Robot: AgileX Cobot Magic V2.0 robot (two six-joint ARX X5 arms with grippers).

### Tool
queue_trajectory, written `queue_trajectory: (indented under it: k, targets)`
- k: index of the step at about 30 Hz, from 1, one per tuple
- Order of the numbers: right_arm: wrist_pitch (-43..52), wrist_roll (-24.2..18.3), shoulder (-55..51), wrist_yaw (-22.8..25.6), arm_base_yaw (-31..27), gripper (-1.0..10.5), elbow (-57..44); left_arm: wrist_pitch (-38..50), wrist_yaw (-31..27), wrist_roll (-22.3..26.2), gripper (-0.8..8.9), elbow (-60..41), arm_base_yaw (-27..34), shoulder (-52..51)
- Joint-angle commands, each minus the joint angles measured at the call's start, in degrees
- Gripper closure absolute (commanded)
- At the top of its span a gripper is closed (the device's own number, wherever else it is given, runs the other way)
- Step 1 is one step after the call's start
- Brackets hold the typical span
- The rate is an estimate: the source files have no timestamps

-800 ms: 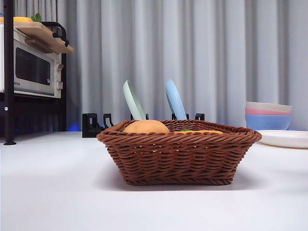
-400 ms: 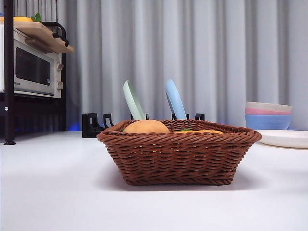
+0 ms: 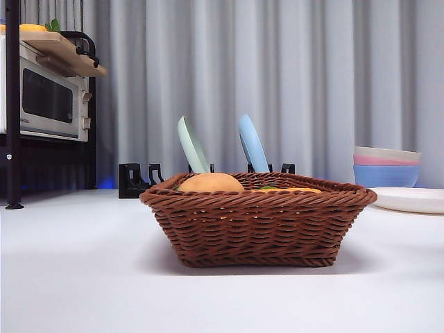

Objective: Pick up the basket,pick up the corn from the table,pick up the potato from the table,pick up the cucumber from the table,put all items into the basket

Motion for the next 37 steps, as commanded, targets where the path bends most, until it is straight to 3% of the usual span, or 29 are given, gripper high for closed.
queue_trajectory:
  k: [1,6,11,16,20,24,37]
  targets:
    - [0.4,-6.1,-0.1,0.4,0.1,9.4,-0.5,0.2,0.0,-0.5,8.16,-0.9,0.2,-0.2]
    - [0.6,-13.2,-3.6,0.7,-3.6,9.4,-1.9,0.2,0.0,-0.5,8.16,-0.9,0.2,-0.2]
    - [5.3,-15.3,-11.3,-10.7,-13.6,9.4,-9.2,0.2,0.0,-0.5,8.16,-0.9,0.2,-0.2]
    - [17.8,-15.3,-22.6,-10.9,-20.1,9.4,-22.5,0.2,0.0,-0.5,8.16,-0.9,0.2,-0.2]
    - [21.2,-14.1,-30.3,-10.6,-21.3,9.4,-31.7,0.2,0.0,-0.5,8.16,-0.9,0.2,-0.2]
    - [21.8,-13.8,-30.7,-10.6,-21.4,9.4,-37.5,0.2,0.0,-0.5,8.16,-0.9,0.2,-0.2]
    - [22.5,-12.2,-30.7,-10.6,-21.4,9.4,-43.5,0.2,0.0,-0.5,8.16,-0.9,0.2,0.0]
